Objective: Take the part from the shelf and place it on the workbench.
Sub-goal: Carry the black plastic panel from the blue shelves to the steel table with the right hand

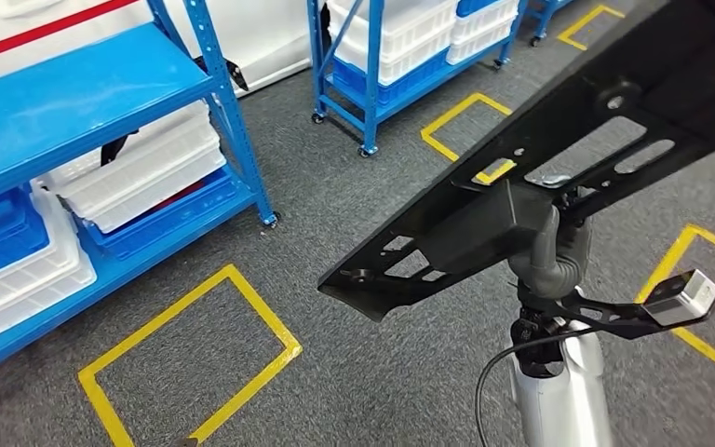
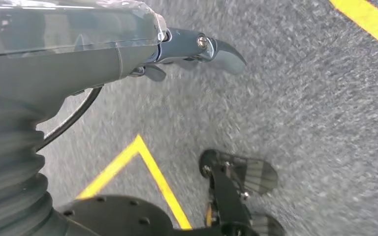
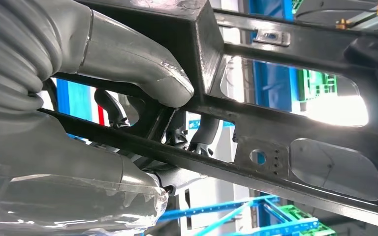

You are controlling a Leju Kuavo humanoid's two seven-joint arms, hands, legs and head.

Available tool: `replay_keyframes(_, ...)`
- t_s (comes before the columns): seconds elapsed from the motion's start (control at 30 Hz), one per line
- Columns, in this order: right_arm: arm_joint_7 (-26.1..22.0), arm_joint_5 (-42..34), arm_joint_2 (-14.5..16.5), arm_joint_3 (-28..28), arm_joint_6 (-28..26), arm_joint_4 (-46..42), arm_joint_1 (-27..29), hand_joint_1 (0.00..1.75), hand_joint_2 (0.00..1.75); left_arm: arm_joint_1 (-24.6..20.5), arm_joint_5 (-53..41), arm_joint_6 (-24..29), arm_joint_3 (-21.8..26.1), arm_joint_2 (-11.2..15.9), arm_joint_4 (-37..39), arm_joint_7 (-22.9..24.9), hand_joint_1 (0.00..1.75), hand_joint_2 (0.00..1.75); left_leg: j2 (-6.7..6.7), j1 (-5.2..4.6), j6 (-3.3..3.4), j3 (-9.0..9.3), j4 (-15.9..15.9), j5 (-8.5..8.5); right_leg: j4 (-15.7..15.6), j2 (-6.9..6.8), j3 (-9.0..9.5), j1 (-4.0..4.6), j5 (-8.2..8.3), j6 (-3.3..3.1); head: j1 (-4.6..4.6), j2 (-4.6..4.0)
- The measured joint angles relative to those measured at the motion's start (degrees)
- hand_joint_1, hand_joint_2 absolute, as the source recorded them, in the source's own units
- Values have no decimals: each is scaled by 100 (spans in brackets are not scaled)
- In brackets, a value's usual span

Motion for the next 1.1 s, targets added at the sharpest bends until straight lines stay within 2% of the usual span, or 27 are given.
replay_keyframes(0.07,0,-8,1,-2,8,10,8,175,175,-9,-10,0,-3,-3,0,4,0,175,96,1,30,15,-57,20,-14,95,-44,-25,35,81,-4,0)
replay_keyframes(0.1,-1,-15,-1,-3,21,12,12,175,175,-12,-15,0,-4,-5,0,5,0,175,159,8,62,28,-91,43,11,26,-62,-17,16,116,1,0)
replay_keyframes(0.13,-2,-27,-1,-3,45,15,7,175,175,-14,-21,0,-6,-7,0,7,0,175,232,19,102,43,-127,65,119,-113,-114,-4,-60,150,19,-1)
replay_keyframes(0.2,-5,-58,-2,-2,106,28,0,175,175,-12,-29,0,-11,-9,0,8,0,175,378,12,151,59,-161,85,671,-466,-370,4,-374,207,57,-2)
replay_keyframes(0.27,-6,-85,-2,-1,153,62,9,175,175,-2,-34,1,-17,-9,0,11,0,175,526,2,165,57,-157,77,1348,-587,-698,-26,-641,253,74,-1)
replay_keyframes(0.3,-5,-97,-2,-1,172,83,14,175,175,-1,-36,1,-21,-9,0,13,0,175,599,0,164,59,-155,71,1490,-604,-766,-42,-643,270,75,-1)
replay_keyframes(0.33,-5,-108,-3,-1,189,100,15,175,175,-5,-37,2,-25,-9,0,14,0,175,664,1,158,63,-152,62,1411,-621,-721,-57,-541,281,76,0)
replay_keyframes(0.37,-4,-120,-5,-2,206,112,12,175,175,-11,-40,2,-30,-11,0,15,0,175,725,1,146,72,-147,48,1119,-657,-562,-68,-361,285,77,0)
replay_keyframes(0.43,0,-148,-10,-2,239,121,-8,175,175,-19,-48,2,-38,-15,0,16,0,175,828,-12,97,91,-125,8,357,-833,-164,-44,-78,258,78,-1)
replay_keyframes(0.47,3,-161,-11,-1,257,122,-19,175,175,-22,-55,3,-40,-16,0,16,0,175,869,-25,65,97,-116,-10,102,-895,-37,-19,-18,222,73,-1)
replay_keyframes(0.5,5,-169,-13,-2,274,123,-28,175,175,-25,-63,3,-41,-16,0,16,0,175,906,-40,33,102,-111,-24,-10,-927,10,7,-21,185,68,-1)
replay_keyframes(0.57,17,-179,-19,-6,297,125,-33,175,175,-33,-76,4,-42,-16,0,16,0,175,985,-51,-29,116,-119,-41,-25,-832,-1,28,-24,99,60,0)
replay_keyframes(0.6,25,-181,-22,-8,303,125,-33,175,175,-37,-78,4,-43,-16,0,16,0,175,968,-42,-58,119,-99,-74,-40,-783,0,21,-15,64,61,-1)
replay_keyframes(0.63,32,-187,-24,-9,309,125,-39,175,175,-41,-79,4,-44,-17,0,16,0,175,889,-30,-81,83,-1,-160,-55,-732,4,11,-4,19,57,-1)
replay_keyframes(0.67,40,-200,-23,-8,328,125,-48,175,175,-41,-80,4,-44,-17,0,16,0,175,768,-17,-96,-13,227,-310,-71,-684,11,-3,6,-21,52,-1)
replay_keyframes(0.73,60,-256,-21,-5,402,139,-63,175,175,-29,-82,5,-45,-18,0,17,0,175,539,-6,-106,-366,996,-695,-74,-582,11,3,11,-71,40,0)
replay_keyframes(0.77,72,-286,-19,-4,445,150,-63,175,175,-19,-82,5,-45,-18,0,18,0,175,499,-5,-111,-550,1374,-824,-70,-516,11,9,11,-80,37,-1)
replay_keyframes(0.8,81,-310,-20,-4,479,160,-62,175,175,-11,-83,6,-45,-18,0,19,0,175,482,-6,-112,-662,1580,-840,-65,-444,13,15,10,-82,37,-1)
replay_keyframes(0.83,87,-328,-20,-4,501,167,-60,175,175,-8,-83,7,-45,-18,0,20,0,175,474,-5,-108,-681,1575,-746,-57,-369,14,19,10,-83,37,-1)
replay_keyframes(0.87,90,-337,-20,-4,513,170,-60,175,175,-9,-83,7,-45,-18,0,20,0,175,453,-4,-96,-589,1328,-546,-45,-292,18,19,8,-81,37,-1)
replay_keyframes(0.9,90,-345,-20,-4,524,171,-61,175,175,-13,-83,8,-45,-18,0,20,0,175,377,-2,-77,-430,936,-307,-32,-219,17,16,4,-75,37,-1)
replay_keyframes(0.93,91,-353,-20,-4,535,172,-64,175,175,-15,-82,8,-45,-16,0,20,0,175,243,7,-57,-277,553,-131,-9,-152,5,20,0,-61,38,-1)
replay_keyframes(0.97,95,-358,-19,-3,548,172,-67,175,175,-17,-83,9,-45,-14,0,20,0,175,124,16,-43,-151,245,-22,12,-85,-19,16,1,-38,39,-1)
replay_keyframes(1.0,101,-362,-18,-2,565,172,-68,175,175,-18,-83,10,-45,-13,0,22,0,175,29,17,-31,-87,80,9,24,-26,-50,7,8,-5,40,-1)
replay_keyframes(1.03,108,-368,-17,-1,582,172,-67,175,175,-18,-83,10,-46,-11,0,26,0,175,1,13,-20,-70,31,-10,26,32,-78,-5,23,34,40,-1)
replay_keyframes(1.07,116,-375,-17,1,598,170,-64,175,175,-20,-84,11,-46,-12,0,30,0,175,52,11,1,-56,3,-4,14,94,-98,-15,44,78,42,-1)
replay_keyframes(1.1,121,-385,-19,1,610,170,-57,175,175,-23,-85,11,-47,-15,0,34,0,175,115,13,35,-45,-22,17,16,86,-108,-22,45,111,42,-2)
